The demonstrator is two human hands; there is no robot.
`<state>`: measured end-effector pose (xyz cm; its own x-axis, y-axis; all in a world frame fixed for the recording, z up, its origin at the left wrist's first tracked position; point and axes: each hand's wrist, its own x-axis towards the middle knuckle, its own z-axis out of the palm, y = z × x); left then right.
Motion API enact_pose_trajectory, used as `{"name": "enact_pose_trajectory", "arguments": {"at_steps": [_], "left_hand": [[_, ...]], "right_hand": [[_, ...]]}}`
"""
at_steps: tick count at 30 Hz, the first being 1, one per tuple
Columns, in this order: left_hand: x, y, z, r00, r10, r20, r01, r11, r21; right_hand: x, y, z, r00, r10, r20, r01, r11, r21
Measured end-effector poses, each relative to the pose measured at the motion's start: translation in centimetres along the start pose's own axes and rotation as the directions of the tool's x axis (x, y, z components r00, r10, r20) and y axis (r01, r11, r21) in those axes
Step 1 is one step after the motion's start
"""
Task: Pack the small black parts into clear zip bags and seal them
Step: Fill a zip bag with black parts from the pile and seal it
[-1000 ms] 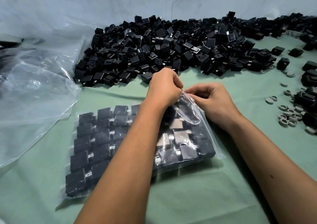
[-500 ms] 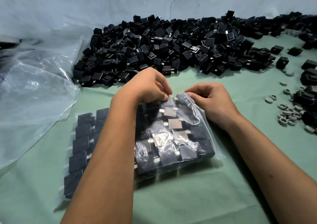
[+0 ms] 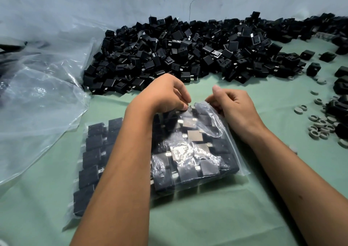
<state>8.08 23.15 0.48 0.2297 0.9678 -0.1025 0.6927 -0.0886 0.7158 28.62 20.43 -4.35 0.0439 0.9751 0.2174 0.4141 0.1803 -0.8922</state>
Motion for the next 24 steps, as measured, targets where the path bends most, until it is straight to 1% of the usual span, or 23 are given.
{"name": "enact_pose_trajectory", "arguments": {"at_steps": [4, 6, 9, 13, 18, 22, 24], "left_hand": [[-0.1, 0.2, 0.2, 0.999, 0.004, -0.032, -0.004, 1.0, -0.005], [-0.1, 0.4, 0.2, 0.999, 0.011, -0.03, -0.011, 1.0, -0.002], [-0.3, 0.6, 0.2, 1.0, 0.009, 0.025, -0.01, 1.0, 0.015], [-0.2, 0.6, 0.3, 1.0, -0.014, 0.008, 0.014, 0.999, 0.033], [0.1, 0.8, 0.6, 0.999, -0.028, -0.018, 0.029, 0.998, 0.05], [0.1, 0.8, 0.6, 0.999, -0.028, -0.017, 0.029, 0.997, 0.067], [0.1, 0.9, 0.7, 1.0, -0.027, -0.014, 0.028, 0.997, 0.071]], "right_hand": [[-0.4, -0.2, 0.4, 1.0, 0.022, -0.003, -0.022, 0.999, -0.042], [-0.4, -0.1, 0.5, 1.0, 0.021, -0.02, -0.022, 0.999, -0.029], [-0.2, 0.3, 0.4, 0.999, 0.034, -0.028, -0.033, 0.999, 0.035], [-0.1, 0.5, 0.5, 0.998, 0.044, -0.047, -0.037, 0.988, 0.147], [-0.1, 0.7, 0.8, 0.994, 0.044, -0.097, -0.039, 0.998, 0.056], [-0.2, 0.3, 0.2, 0.996, 0.089, -0.003, -0.087, 0.977, 0.197], [-0.2, 0.0, -0.2, 0.994, 0.113, -0.005, -0.109, 0.967, 0.232]]}}
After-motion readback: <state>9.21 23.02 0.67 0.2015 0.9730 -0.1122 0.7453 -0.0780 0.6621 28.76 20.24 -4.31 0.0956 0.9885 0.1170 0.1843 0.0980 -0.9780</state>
